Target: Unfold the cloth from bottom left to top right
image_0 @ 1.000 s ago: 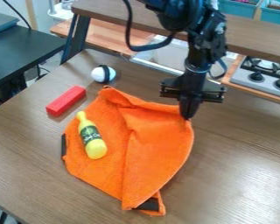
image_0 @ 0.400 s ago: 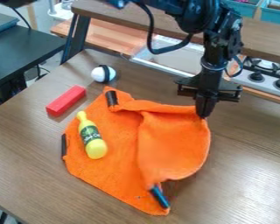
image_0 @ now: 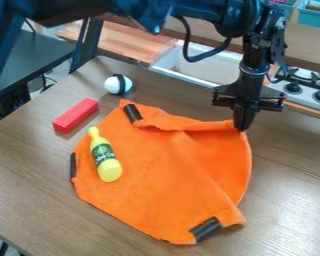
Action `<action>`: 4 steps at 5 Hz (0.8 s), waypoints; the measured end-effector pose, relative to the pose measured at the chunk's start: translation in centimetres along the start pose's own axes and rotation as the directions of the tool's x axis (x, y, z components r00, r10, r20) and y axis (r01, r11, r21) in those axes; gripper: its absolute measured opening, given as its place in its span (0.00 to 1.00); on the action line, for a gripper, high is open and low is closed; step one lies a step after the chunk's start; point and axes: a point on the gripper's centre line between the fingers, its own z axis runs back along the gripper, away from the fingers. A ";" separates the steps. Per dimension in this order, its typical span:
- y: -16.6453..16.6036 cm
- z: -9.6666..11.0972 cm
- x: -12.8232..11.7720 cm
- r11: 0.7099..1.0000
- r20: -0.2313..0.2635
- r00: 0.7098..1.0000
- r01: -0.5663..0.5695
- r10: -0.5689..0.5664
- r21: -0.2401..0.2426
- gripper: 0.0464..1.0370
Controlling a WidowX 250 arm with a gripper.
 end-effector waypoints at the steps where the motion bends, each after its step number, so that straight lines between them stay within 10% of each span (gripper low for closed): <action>1: -0.6 -0.4 0.1 1.000 0.003 1.000 0.009 -0.009 -0.006 0.00; 4: -2.2 0.2 0.7 0.999 0.041 0.999 0.019 -0.017 -0.049 0.16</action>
